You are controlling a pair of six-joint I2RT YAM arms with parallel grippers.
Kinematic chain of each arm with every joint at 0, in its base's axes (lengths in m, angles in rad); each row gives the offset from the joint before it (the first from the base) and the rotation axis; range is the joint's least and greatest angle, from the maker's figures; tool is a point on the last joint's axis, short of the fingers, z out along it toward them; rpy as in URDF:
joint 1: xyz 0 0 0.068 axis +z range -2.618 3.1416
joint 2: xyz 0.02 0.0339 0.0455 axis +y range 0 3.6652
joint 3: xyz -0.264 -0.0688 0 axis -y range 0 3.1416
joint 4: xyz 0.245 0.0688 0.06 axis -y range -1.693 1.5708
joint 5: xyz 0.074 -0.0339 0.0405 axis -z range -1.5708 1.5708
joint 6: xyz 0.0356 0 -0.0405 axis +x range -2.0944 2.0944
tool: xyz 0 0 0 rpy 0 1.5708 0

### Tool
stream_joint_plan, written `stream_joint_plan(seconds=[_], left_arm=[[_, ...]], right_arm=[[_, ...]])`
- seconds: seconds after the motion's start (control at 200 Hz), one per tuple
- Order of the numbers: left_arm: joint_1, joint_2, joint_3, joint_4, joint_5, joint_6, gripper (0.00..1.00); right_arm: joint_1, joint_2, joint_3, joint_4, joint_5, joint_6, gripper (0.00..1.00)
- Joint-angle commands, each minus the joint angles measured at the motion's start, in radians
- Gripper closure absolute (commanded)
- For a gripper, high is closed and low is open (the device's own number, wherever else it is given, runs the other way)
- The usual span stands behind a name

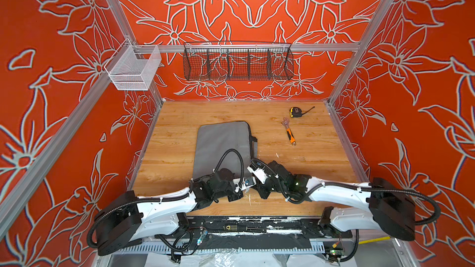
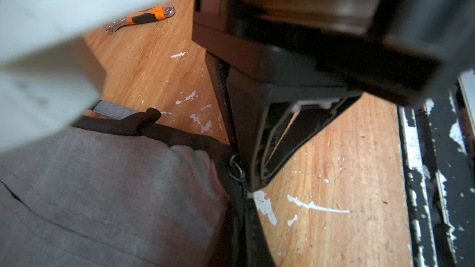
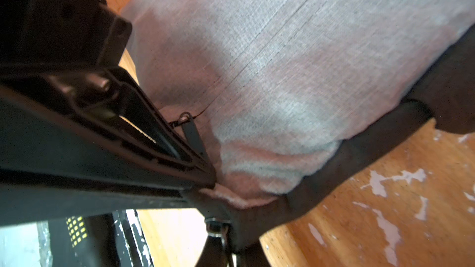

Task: Open the zippered laptop bag and take out the laptop
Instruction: Unzip the zipper on the zippered laptop bag.

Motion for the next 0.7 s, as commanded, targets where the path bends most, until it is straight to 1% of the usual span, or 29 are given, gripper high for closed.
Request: stream_joint_plan(seconds=[0.0,0.105,0.12,0.17,0.26,0.405,0.581,0.696], left_arm=[[0.009,0.021,0.012,-0.044,-0.046,0.006,1.00],[0.010,0.009,0.010,-0.047,-0.045,0.007,1.00],[0.009,0.008,0.009,-0.047,-0.045,0.006,1.00],[0.008,0.003,0.010,-0.050,-0.044,0.006,1.00],[0.009,-0.004,0.009,-0.054,-0.042,0.007,1.00],[0.010,-0.004,0.008,-0.052,-0.042,0.007,1.00],[0.010,-0.005,0.006,-0.044,-0.043,0.004,1.00],[0.009,-0.005,0.005,-0.046,-0.048,0.007,1.00]], right_arm=[[0.001,0.001,0.021,-0.076,-0.040,-0.026,0.94],[0.001,0.044,0.027,-0.029,-0.063,-0.010,0.95],[0.001,0.052,0.030,-0.024,-0.065,-0.007,0.94],[0.000,0.073,0.039,-0.010,-0.073,0.002,0.86],[0.001,0.096,0.047,0.021,-0.086,0.013,0.78],[0.001,0.117,0.046,0.063,-0.101,0.028,0.76],[0.003,0.142,0.037,0.109,-0.108,0.042,0.87],[0.003,0.157,0.036,0.131,-0.115,0.053,0.99]])
